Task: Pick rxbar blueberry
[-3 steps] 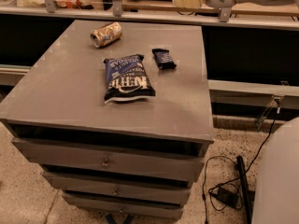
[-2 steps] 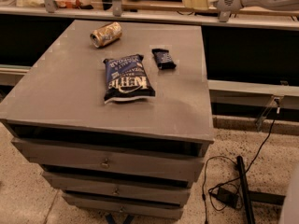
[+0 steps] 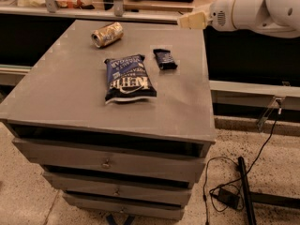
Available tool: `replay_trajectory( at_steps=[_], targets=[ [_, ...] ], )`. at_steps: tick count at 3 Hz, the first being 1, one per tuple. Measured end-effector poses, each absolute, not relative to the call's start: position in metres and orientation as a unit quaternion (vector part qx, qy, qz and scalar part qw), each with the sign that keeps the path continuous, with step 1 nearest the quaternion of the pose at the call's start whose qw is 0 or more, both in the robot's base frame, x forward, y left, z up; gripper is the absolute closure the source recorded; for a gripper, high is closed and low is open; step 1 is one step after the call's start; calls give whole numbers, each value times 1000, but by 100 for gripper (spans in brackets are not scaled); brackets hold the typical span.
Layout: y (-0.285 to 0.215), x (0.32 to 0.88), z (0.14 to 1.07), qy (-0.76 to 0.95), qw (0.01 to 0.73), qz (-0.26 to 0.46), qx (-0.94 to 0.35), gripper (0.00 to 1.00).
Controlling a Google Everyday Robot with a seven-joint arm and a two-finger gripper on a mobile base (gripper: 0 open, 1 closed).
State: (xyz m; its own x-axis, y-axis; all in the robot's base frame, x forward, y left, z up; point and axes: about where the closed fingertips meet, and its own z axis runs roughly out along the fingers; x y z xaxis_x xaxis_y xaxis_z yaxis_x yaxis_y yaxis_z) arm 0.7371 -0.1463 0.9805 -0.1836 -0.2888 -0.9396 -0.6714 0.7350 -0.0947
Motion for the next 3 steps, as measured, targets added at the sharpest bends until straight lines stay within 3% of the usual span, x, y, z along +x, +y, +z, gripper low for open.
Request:
replay_trajectory(
  at_steps=[1,3],
  targets=[
    [-144,741,948,768,539,176,-298,0],
    [-138,741,898,785,518,183,-286,0]
  ],
)
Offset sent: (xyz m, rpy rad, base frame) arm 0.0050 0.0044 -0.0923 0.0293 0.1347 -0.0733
